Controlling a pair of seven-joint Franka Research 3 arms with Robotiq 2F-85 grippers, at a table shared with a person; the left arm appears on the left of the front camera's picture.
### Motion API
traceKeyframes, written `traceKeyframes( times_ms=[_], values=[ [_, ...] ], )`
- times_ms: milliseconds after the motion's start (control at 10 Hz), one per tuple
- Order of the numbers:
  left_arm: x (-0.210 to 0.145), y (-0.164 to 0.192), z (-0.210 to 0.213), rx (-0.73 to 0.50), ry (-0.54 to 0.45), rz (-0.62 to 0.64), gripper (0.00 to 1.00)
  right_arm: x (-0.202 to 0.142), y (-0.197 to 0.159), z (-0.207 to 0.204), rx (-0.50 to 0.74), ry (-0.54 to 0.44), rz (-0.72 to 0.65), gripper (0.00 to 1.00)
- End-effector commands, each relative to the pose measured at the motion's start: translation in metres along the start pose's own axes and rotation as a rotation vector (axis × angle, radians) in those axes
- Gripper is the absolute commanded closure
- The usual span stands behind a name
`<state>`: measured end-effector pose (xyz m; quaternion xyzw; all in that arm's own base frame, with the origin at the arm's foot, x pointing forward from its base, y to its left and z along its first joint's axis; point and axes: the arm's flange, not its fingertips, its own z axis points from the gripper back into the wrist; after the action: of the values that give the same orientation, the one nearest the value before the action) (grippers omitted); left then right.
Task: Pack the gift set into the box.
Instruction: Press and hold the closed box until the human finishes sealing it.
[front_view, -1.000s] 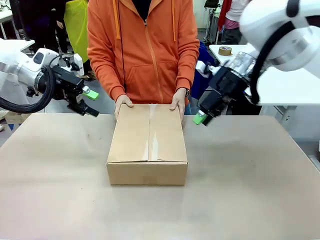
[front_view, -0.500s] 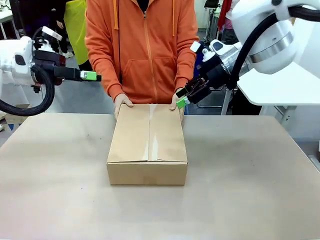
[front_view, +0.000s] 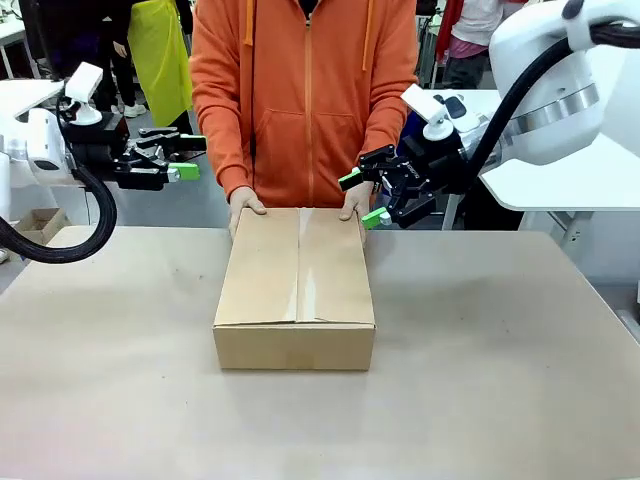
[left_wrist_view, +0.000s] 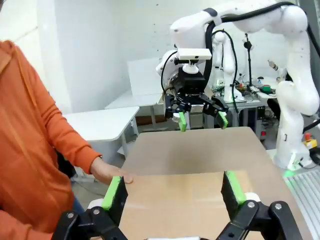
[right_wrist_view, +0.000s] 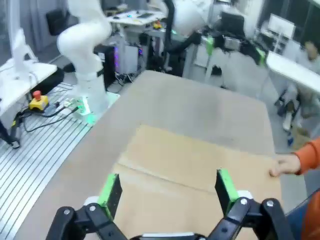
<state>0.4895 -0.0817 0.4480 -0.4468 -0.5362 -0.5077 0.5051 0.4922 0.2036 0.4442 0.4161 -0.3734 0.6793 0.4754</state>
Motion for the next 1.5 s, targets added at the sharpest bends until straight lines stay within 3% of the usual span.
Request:
traceKeyframes(
  times_ms=[0, 100, 200, 400, 600, 900, 1400],
  values=[
    [0.000, 0.000, -0.001, -0.002, -0.002, -0.049, 0.00, 0.008, -0.003, 0.001, -0.045, 0.075, -0.090, 0.00],
    [-0.005, -0.012, -0.025, -0.116, 0.099, -0.134, 0.00, 0.000, 0.000, 0.000, 0.000, 0.000, 0.000, 0.00],
    [-0.033, -0.014, -0.053, -0.151, 0.189, -0.167, 0.00, -0.020, -0.009, -0.012, -0.057, -0.037, 0.107, 0.00],
    [-0.079, -0.018, -0.080, -0.242, 0.197, -0.211, 0.00, -0.060, -0.011, -0.022, -0.079, -0.071, 0.065, 0.00],
    [-0.095, -0.013, -0.094, -0.201, 0.251, -0.210, 0.00, -0.092, -0.017, -0.038, -0.082, -0.046, -0.015, 0.00],
    [-0.111, -0.004, -0.100, -0.099, 0.316, -0.205, 0.00, -0.113, -0.020, -0.055, -0.136, -0.099, -0.071, 0.00],
    [-0.121, 0.006, -0.100, -0.065, 0.361, -0.090, 0.00, -0.132, -0.034, -0.069, -0.170, -0.016, -0.118, 0.00]
  ],
)
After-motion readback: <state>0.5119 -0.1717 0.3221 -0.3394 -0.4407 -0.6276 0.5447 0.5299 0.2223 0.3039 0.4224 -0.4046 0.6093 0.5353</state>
